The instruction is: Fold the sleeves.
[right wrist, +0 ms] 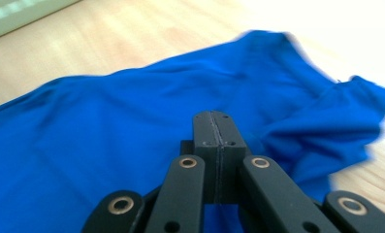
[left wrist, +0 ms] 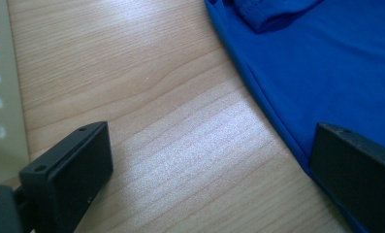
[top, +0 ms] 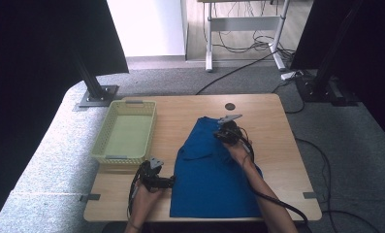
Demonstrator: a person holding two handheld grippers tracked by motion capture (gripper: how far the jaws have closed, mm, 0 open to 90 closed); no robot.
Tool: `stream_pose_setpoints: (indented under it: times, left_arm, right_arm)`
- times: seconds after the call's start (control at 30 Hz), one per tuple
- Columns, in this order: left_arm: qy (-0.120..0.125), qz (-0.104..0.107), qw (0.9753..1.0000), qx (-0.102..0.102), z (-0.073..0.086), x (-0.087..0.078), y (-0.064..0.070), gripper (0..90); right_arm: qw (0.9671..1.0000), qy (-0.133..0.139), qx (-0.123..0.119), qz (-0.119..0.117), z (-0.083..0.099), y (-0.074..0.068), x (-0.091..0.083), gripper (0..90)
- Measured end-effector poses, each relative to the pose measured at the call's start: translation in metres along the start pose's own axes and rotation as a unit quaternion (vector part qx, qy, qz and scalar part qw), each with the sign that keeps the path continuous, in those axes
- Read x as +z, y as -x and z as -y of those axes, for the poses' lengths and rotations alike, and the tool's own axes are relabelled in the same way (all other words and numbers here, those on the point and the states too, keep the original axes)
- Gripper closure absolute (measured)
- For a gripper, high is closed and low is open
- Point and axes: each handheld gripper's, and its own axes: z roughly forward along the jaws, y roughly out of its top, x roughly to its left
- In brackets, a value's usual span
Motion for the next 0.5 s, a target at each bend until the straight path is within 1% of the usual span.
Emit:
stream_pose_setpoints:
  times: [0.03, 0.07, 0.13, 0.17, 0.23, 0.27, 0.37, 0.5]
  left_arm:
    - [0.0, 0.0, 1.0, 0.0, 0.0, 0.0, 0.0, 1.9]
    - [0.0, 0.0, 1.0, 0.0, 0.0, 0.0, 0.0, 1.8]
    - [0.0, 0.0, 1.0, 0.0, 0.0, 0.0, 0.0, 1.9]
    - [0.0, 0.0, 1.0, 0.0, 0.0, 0.0, 0.0, 1.9]
    - [0.0, 0.0, 1.0, 0.0, 0.0, 0.0, 0.0, 1.8]
    - [0.0, 0.0, 1.0, 0.0, 0.0, 0.0, 0.0, 1.9]
    - [0.0, 0.0, 1.0, 0.0, 0.0, 0.0, 0.0, 1.9]
    - [0.0, 0.0, 1.0, 0.0, 0.0, 0.0, 0.0, 1.8]
  right_arm:
    - [0.9999, 0.0, -0.009, -0.008, -0.001, -0.002, 0.002, 87.4]
    - [0.9999, 0.004, -0.015, -0.002, -0.001, -0.004, 0.0, 82.8]
    - [0.9998, 0.016, -0.004, 0.005, -0.001, -0.001, -0.006, 77.1]
    - [0.9998, 0.018, -0.001, 0.012, 0.0, 0.002, -0.009, 74.0]
    - [0.9993, 0.012, 0.001, 0.034, 0.003, 0.01, -0.016, 69.1]
    - [0.9991, 0.009, 0.005, 0.04, 0.005, 0.014, -0.019, 67.6]
    - [0.9985, 0.004, 0.018, 0.051, 0.016, 0.024, -0.027, 63.7]
    - [0.9974, -0.022, 0.021, 0.065, 0.032, 0.032, -0.03, 63.3]
